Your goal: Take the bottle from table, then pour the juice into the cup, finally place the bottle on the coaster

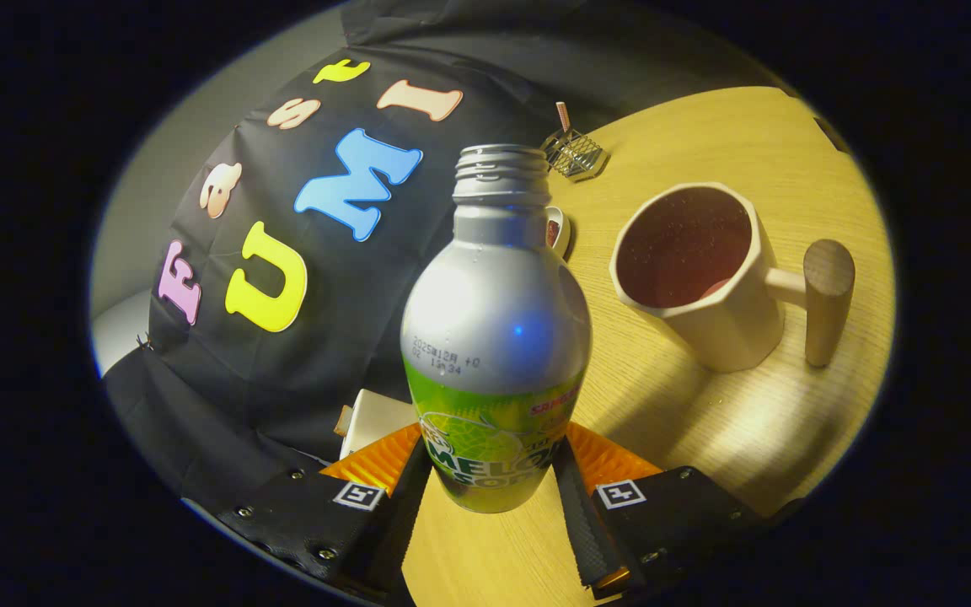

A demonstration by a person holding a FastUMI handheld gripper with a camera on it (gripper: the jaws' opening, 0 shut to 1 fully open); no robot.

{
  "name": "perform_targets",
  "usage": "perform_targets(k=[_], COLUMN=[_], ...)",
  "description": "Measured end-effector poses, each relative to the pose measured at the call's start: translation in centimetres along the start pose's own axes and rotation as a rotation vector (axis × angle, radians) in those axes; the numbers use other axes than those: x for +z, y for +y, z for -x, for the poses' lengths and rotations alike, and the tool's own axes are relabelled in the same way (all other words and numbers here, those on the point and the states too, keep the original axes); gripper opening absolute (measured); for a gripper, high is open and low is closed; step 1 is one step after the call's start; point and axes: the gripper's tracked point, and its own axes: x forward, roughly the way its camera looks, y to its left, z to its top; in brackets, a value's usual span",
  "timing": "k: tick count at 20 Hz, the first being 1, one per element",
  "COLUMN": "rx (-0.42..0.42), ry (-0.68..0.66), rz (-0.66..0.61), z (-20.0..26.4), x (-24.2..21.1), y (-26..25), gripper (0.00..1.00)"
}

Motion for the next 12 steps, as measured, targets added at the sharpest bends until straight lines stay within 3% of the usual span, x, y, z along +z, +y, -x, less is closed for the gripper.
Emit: perform_targets(k=[12], rx=[0.031], ry=[0.053], rz=[-0.209], z=[-0.92], x=[-0.3], y=[0.66], gripper=[0.76])
